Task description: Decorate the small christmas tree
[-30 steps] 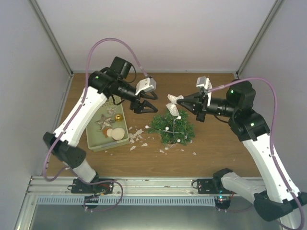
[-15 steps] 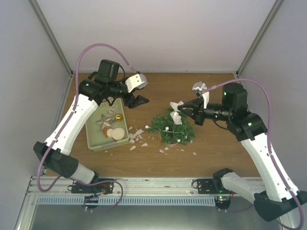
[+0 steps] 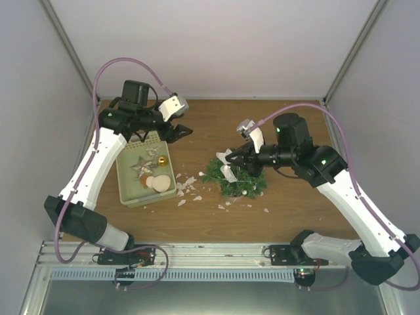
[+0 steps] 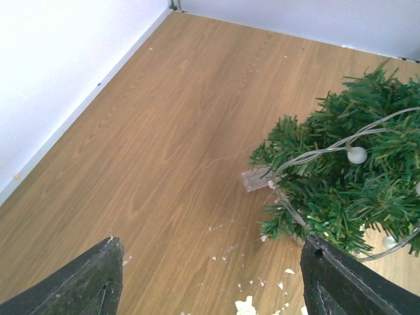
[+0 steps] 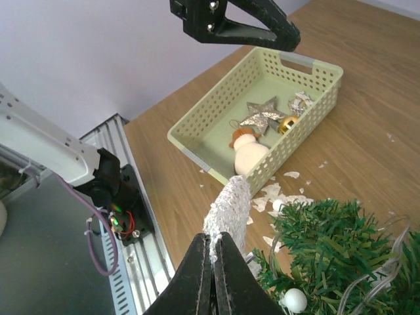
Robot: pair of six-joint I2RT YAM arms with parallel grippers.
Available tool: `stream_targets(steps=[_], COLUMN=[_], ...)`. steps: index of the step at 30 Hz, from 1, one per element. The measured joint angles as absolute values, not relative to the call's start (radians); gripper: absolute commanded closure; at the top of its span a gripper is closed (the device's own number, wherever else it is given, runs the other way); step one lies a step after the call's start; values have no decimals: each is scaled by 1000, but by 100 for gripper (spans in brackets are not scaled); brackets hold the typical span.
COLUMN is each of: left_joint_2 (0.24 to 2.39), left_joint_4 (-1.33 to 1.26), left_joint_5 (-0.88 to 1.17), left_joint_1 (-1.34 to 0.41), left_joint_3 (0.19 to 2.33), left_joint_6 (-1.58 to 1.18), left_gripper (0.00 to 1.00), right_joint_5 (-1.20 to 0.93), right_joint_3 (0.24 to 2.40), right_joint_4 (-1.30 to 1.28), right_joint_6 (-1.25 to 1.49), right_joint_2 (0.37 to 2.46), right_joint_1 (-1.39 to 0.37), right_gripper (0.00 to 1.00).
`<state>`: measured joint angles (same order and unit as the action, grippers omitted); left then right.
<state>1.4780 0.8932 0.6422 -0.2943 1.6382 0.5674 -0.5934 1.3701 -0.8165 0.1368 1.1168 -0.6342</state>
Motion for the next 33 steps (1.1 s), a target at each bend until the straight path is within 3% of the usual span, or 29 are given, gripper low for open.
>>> stream_targets(steps=[24, 33], left_joint_2=[1417, 1411], left_joint_4=[894, 894], left_joint_5=[699, 707], left_joint_1=[-194, -183], left_joint_3=[1563, 1563], left_joint_6=[576, 578], left_gripper=[26, 26], right_joint_5=[-160, -96], right_joint_3=[1588, 1624], right_joint_4=[-1086, -1194], right_joint_6=[223, 226], right_joint_2=[1317, 1389], right_joint_1=[-835, -893], right_gripper=[99, 99])
